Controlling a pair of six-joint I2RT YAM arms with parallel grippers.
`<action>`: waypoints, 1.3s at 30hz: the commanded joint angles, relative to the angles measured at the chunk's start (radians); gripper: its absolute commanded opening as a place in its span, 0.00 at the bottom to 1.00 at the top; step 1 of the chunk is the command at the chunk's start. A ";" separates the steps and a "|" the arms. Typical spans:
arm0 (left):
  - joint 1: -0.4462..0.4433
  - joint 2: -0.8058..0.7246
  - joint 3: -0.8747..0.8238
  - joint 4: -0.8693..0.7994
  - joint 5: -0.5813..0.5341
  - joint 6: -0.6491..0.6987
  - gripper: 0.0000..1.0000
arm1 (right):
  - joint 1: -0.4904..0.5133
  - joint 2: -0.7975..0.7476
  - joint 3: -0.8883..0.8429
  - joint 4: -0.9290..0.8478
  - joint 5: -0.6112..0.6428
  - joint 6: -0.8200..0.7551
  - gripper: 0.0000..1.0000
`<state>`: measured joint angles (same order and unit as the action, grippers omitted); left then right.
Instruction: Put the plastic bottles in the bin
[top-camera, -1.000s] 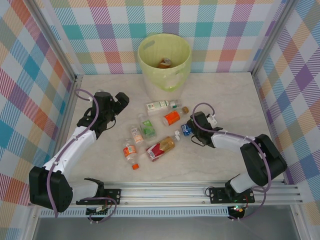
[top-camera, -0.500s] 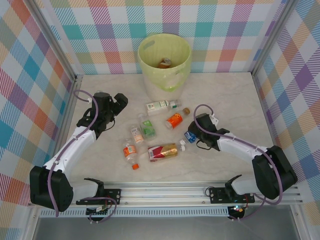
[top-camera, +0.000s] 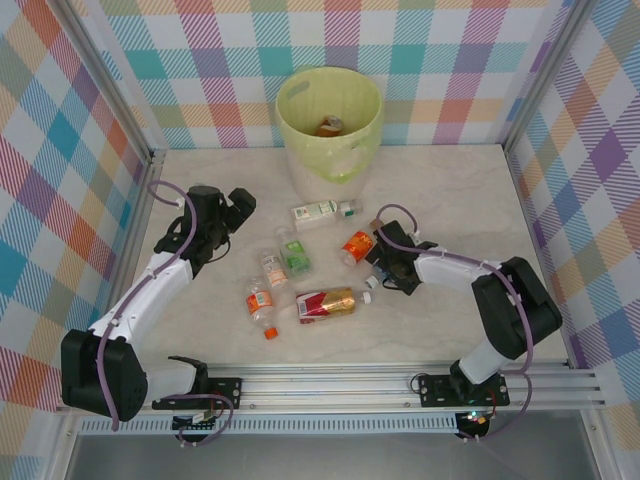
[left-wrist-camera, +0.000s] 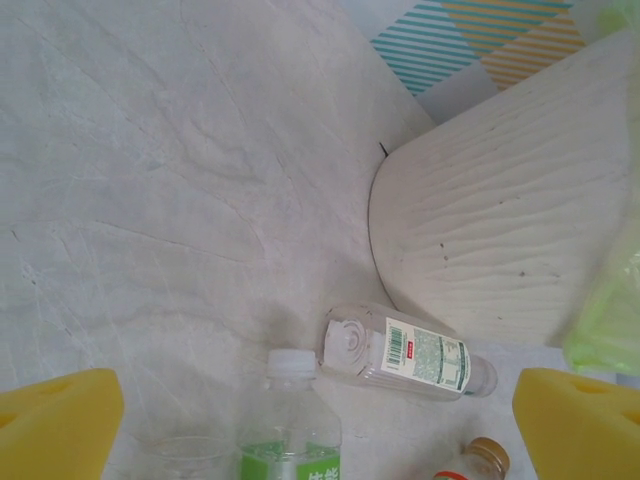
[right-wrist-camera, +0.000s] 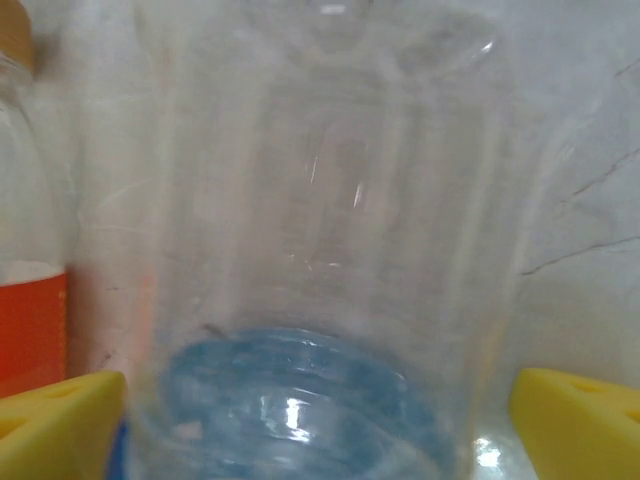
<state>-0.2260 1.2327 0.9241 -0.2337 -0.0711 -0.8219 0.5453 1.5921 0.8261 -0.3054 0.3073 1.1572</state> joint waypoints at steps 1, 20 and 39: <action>0.019 -0.025 -0.020 0.001 -0.011 0.011 1.00 | -0.005 0.062 0.021 -0.030 0.057 0.045 0.92; 0.051 -0.007 -0.035 0.010 0.014 0.010 1.00 | -0.007 -0.234 0.003 0.249 0.056 -0.451 0.52; 0.126 -0.045 -0.061 -0.110 0.146 0.039 1.00 | -0.067 0.099 0.919 0.272 -0.219 -0.959 0.54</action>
<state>-0.1207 1.2068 0.8768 -0.2955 0.0105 -0.8139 0.5056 1.5978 1.6390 -0.0219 0.1032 0.2890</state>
